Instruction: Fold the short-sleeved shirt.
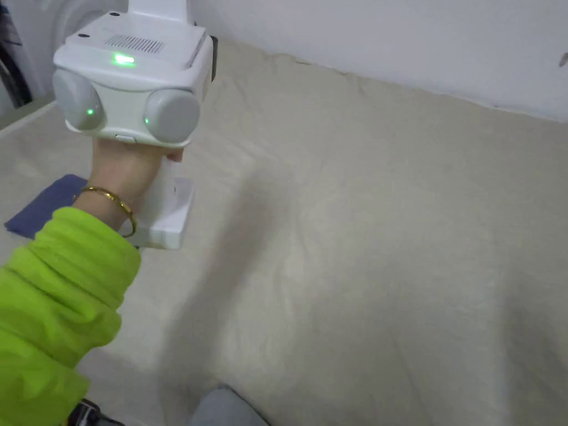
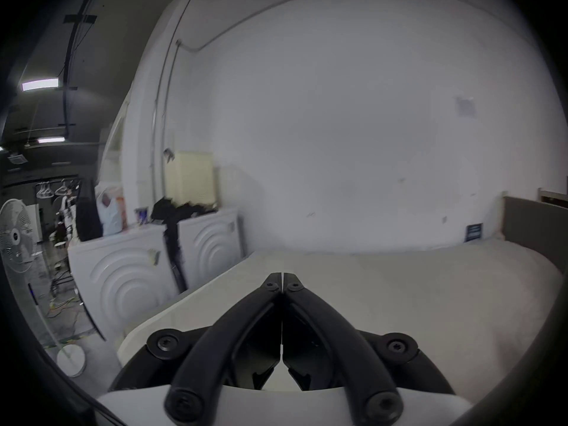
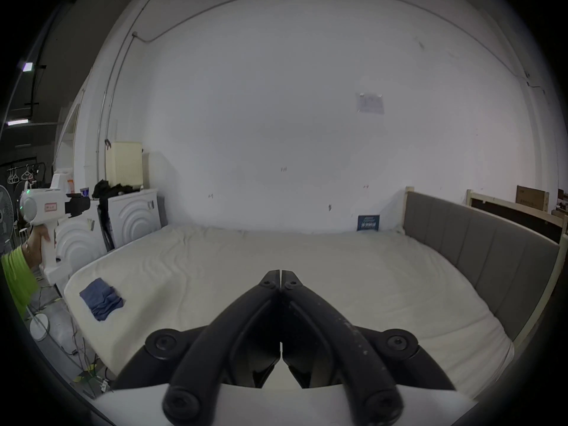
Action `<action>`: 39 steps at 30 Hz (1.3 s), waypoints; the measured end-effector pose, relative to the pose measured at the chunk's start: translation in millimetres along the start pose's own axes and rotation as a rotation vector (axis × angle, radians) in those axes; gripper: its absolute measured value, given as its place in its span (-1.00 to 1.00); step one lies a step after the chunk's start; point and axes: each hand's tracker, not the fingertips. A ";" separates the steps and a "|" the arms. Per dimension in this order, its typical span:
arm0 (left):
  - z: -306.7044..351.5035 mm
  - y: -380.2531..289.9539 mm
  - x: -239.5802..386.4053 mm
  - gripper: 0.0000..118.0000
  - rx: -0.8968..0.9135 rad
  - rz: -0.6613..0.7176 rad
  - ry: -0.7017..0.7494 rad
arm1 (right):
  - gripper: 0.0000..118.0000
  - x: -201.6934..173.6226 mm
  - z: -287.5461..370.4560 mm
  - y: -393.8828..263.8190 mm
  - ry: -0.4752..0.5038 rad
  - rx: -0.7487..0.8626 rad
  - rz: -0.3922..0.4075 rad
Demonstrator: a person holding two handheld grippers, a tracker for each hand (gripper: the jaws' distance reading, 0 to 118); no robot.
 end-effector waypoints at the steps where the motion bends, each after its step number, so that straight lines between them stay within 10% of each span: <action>1: 11.1 3.3 12.1 -1.00 0.008 0.022 -0.039 | -0.98 3.9 3.4 1.8 -0.001 0.010 0.002; 16: 102.3 -60.2 148.1 -1.00 -0.029 0.051 -0.329 | -0.98 28.0 16.2 -28.7 -0.111 0.079 0.000; 39: 126.7 -126.1 145.2 -0.82 -0.150 0.033 -0.312 | -0.97 26.6 18.1 -100.4 -0.114 -0.099 -0.014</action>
